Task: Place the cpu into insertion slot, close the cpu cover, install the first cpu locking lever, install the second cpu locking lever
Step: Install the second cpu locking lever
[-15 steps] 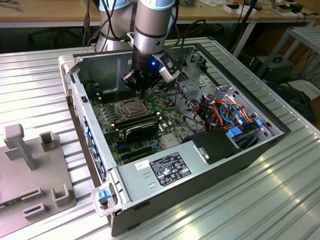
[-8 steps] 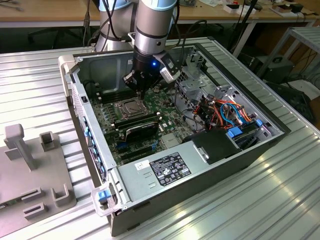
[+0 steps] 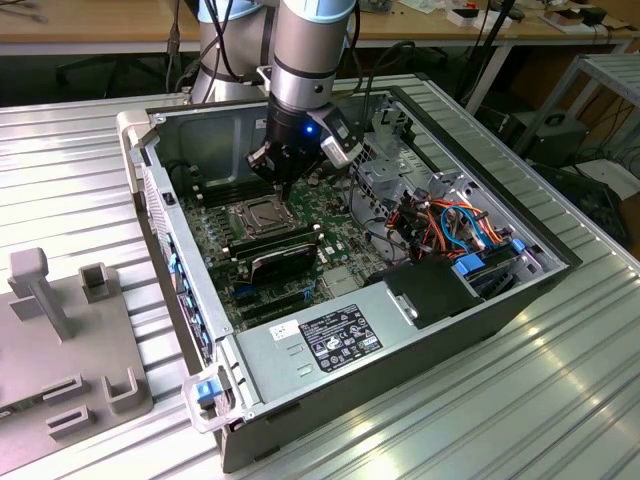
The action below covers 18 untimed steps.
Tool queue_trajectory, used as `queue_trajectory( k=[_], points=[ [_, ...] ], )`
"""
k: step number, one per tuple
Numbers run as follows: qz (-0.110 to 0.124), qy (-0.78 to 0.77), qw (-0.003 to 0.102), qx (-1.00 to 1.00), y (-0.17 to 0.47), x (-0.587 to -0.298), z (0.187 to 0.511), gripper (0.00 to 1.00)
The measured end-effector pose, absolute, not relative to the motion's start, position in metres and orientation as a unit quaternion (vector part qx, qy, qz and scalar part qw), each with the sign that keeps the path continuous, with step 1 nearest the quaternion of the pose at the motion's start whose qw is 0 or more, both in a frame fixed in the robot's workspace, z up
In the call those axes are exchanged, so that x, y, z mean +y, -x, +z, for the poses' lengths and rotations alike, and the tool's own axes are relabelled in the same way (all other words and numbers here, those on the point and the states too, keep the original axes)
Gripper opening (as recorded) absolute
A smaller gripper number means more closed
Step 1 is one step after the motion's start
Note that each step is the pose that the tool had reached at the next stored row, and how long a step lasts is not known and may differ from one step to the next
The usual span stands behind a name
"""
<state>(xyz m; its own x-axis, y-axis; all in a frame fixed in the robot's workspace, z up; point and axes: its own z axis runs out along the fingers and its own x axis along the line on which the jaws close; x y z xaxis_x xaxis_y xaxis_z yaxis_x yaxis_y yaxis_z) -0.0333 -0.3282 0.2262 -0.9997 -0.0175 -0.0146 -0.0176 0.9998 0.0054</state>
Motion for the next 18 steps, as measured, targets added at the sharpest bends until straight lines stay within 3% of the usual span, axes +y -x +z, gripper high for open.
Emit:
queue_trajectory(
  k=[18],
  points=[
    [0.003, 0.009, 0.006, 1.0, 0.031, -0.347, 0.226, 0.11]
  ],
)
